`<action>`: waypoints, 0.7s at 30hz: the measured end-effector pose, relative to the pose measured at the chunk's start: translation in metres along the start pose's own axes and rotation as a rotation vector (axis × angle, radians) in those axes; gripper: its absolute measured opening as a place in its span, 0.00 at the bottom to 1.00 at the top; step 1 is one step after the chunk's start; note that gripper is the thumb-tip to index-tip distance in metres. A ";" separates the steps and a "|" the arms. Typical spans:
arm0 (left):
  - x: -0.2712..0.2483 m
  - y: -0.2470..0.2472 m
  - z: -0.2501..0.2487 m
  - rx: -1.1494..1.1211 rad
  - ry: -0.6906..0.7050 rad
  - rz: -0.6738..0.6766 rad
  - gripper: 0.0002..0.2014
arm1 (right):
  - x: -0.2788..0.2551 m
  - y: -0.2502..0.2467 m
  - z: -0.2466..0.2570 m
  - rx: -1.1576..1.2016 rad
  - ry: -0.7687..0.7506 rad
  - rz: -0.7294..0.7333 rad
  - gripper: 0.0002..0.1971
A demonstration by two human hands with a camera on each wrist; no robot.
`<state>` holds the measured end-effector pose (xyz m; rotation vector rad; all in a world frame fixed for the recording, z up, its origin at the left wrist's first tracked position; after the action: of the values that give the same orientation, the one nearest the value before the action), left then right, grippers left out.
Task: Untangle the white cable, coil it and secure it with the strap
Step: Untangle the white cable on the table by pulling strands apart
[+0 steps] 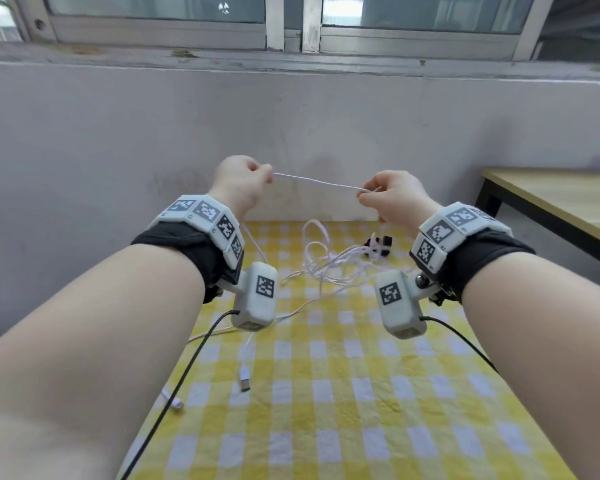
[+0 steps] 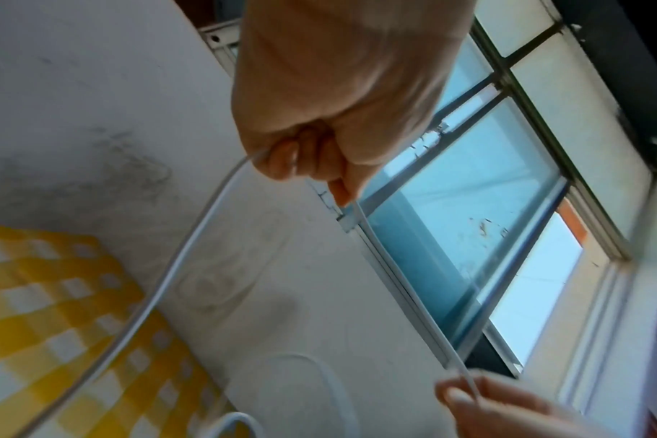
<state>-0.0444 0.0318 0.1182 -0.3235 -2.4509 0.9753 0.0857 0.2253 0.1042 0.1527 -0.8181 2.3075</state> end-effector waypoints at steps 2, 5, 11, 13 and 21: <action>0.008 -0.014 0.022 0.062 -0.112 -0.110 0.11 | 0.004 -0.018 -0.011 -0.035 0.032 -0.079 0.01; 0.012 -0.014 0.047 0.165 -0.252 -0.040 0.16 | 0.005 -0.031 -0.026 -0.047 0.127 -0.107 0.07; -0.010 0.030 0.019 0.428 0.007 0.326 0.17 | -0.004 -0.008 -0.024 0.052 0.224 0.076 0.09; -0.018 0.045 -0.005 0.301 0.124 0.383 0.21 | -0.006 0.003 -0.018 0.077 0.221 0.139 0.10; -0.026 0.074 -0.055 -0.044 0.254 0.405 0.11 | -0.008 0.026 0.000 0.096 0.085 0.192 0.13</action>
<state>0.0093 0.1065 0.0924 -0.9273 -2.2174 0.9690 0.0754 0.2063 0.0880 0.0187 -0.7056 2.5168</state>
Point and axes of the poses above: each hand's wrist, its own x-axis towards the middle knuckle, its own y-axis out of the palm, z = x × y, the point moved 6 cm from there along x, towards the middle knuckle, and after that the axes turned 12 degrees about x, right-handed, at the moved point
